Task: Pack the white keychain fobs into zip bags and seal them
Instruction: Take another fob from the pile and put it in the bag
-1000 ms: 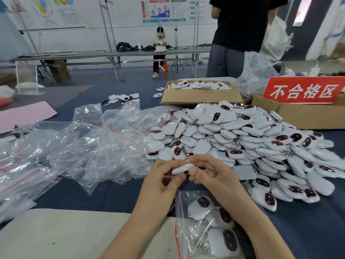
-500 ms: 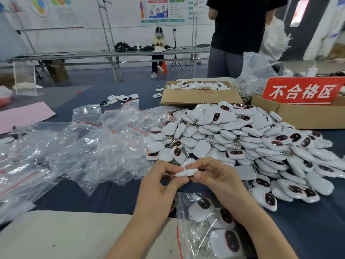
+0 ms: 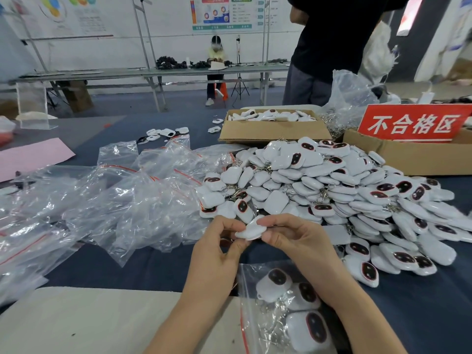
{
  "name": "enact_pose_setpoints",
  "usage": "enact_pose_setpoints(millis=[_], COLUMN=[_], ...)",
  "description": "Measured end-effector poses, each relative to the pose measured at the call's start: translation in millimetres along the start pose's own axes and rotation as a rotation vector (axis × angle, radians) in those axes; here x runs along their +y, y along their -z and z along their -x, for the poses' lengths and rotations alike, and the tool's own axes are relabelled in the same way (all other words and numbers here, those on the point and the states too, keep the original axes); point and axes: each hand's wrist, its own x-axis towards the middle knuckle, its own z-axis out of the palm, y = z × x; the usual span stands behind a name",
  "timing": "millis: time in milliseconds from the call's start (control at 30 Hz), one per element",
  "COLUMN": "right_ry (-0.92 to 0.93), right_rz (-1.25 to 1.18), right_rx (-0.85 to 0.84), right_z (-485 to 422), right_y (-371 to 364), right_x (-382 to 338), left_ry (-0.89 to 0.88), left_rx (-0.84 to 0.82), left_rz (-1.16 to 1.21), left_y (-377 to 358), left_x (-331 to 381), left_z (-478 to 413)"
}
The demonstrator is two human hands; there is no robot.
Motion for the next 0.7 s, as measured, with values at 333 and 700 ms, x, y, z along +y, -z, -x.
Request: enact_pose_setpoints(millis=[333,700], right_ry=[0.071,0.130], right_rz=[-0.079,0.094], right_rx=[-0.051,0.027], right_z=[0.9,0.0], right_y=[-2.6,-3.1], right_x=[-0.2,2.1], left_ry=[-0.051,-0.112], left_rx=[-0.186,-0.207], left_rz=[0.163,0.323], left_y=[-0.4,3.1], left_x=[4.5,9.9], left_z=[4.5,5.8])
